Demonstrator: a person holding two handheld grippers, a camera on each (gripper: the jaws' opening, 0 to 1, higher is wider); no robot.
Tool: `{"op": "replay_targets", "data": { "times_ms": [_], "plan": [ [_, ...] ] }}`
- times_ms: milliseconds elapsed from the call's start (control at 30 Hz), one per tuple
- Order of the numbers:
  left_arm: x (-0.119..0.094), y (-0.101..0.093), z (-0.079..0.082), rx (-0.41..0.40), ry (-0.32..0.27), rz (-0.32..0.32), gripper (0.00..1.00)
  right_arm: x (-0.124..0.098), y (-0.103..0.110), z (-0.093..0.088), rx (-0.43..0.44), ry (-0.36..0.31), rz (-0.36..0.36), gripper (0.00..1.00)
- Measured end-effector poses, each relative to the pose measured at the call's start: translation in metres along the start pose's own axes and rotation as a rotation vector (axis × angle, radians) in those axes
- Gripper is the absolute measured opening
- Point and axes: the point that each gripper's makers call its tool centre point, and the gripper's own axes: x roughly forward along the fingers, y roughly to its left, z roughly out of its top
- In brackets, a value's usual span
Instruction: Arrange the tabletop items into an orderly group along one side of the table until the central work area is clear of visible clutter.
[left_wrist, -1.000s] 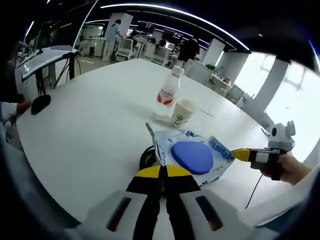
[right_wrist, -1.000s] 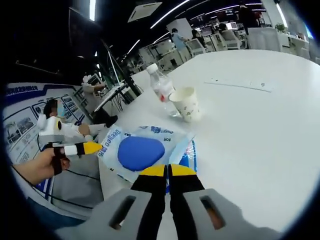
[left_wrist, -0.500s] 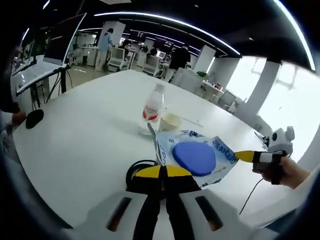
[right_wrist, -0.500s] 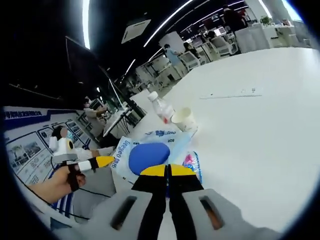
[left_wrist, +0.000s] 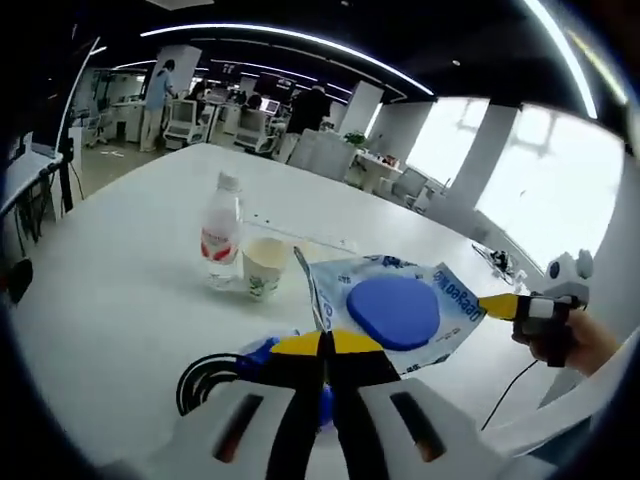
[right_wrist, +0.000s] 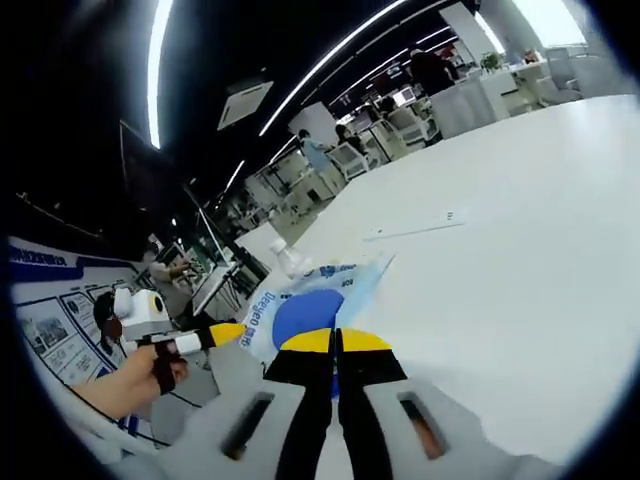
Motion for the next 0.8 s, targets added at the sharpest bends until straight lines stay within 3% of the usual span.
{"op": "replay_targets", "data": {
  "times_ms": [167, 367, 800],
  "plan": [
    [0.021, -0.020, 0.007, 0.027, 0.008, -0.058, 0.00, -0.016, -0.014, 0.011, 0.007, -0.044, -0.045, 0.00],
    [0.034, -0.029, 0.010, 0.044, 0.023, -0.088, 0.00, -0.020, -0.021, 0.019, 0.009, -0.066, -0.070, 0.00],
    [0.055, -0.023, 0.016, 0.045, 0.043, -0.099, 0.00, -0.006, -0.034, 0.029, 0.019, -0.059, -0.088, 0.00]
  ]
}}
